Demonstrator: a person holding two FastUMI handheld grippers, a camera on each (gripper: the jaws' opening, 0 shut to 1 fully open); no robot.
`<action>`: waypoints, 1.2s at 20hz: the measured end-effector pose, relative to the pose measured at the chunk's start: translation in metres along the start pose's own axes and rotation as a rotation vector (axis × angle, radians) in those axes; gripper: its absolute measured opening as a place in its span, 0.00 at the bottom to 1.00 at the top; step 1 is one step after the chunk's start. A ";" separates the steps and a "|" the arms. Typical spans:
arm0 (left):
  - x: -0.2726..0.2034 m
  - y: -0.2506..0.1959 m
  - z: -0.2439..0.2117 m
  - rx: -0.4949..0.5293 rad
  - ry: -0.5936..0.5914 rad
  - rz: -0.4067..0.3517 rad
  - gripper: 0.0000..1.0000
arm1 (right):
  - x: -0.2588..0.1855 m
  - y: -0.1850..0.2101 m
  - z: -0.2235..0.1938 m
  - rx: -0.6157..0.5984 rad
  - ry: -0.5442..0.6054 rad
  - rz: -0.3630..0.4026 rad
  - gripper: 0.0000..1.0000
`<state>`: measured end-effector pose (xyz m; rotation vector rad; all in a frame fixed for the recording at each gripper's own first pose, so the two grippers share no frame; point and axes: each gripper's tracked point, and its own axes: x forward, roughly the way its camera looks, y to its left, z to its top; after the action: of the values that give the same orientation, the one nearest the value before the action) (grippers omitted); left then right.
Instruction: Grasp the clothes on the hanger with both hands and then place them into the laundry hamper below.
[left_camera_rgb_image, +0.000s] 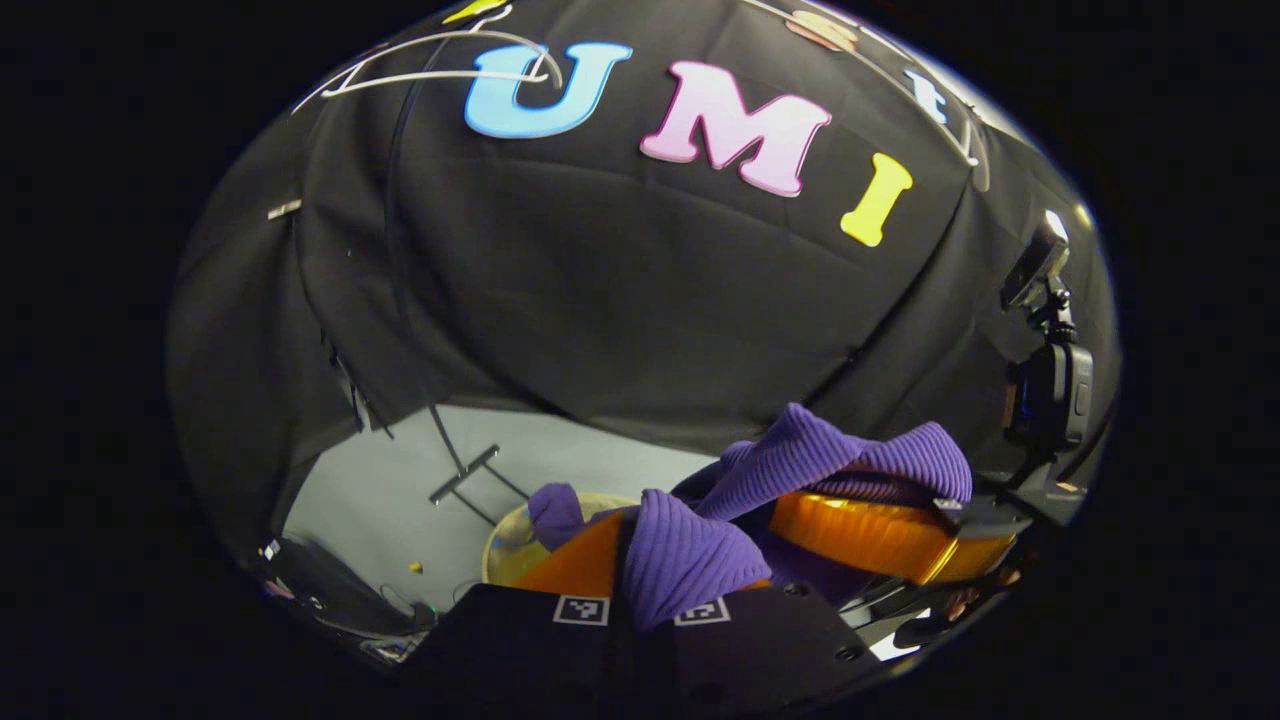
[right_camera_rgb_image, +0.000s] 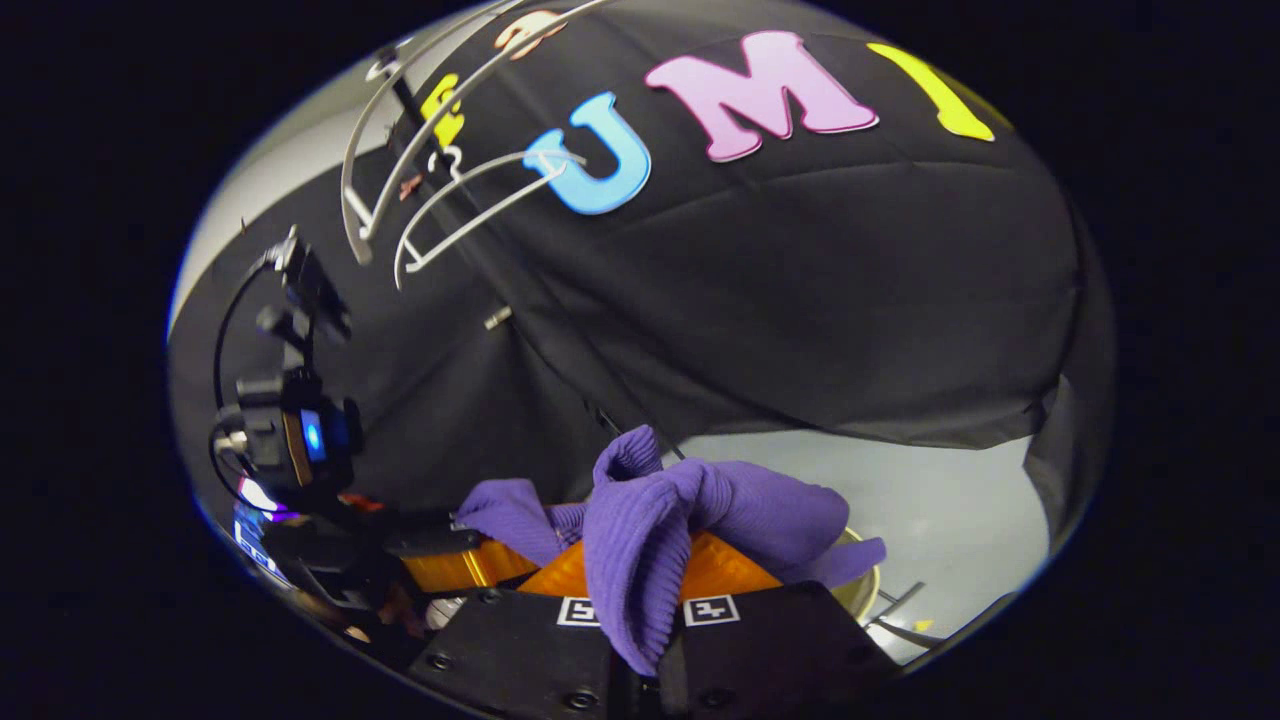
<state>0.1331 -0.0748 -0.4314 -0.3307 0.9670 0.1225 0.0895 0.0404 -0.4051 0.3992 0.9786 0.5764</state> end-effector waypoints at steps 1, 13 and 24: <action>0.003 0.005 -0.011 -0.015 0.049 0.018 0.09 | 0.002 -0.001 -0.013 -0.027 0.036 -0.024 0.17; 0.024 0.029 -0.081 -0.133 0.337 0.105 0.09 | 0.009 -0.031 -0.098 -0.056 0.340 -0.176 0.16; 0.029 0.033 -0.084 -0.147 0.372 0.133 0.10 | 0.010 -0.034 -0.104 -0.085 0.410 -0.193 0.16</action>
<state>0.0755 -0.0726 -0.5068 -0.4332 1.3531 0.2607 0.0136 0.0262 -0.4838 0.1070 1.3636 0.5315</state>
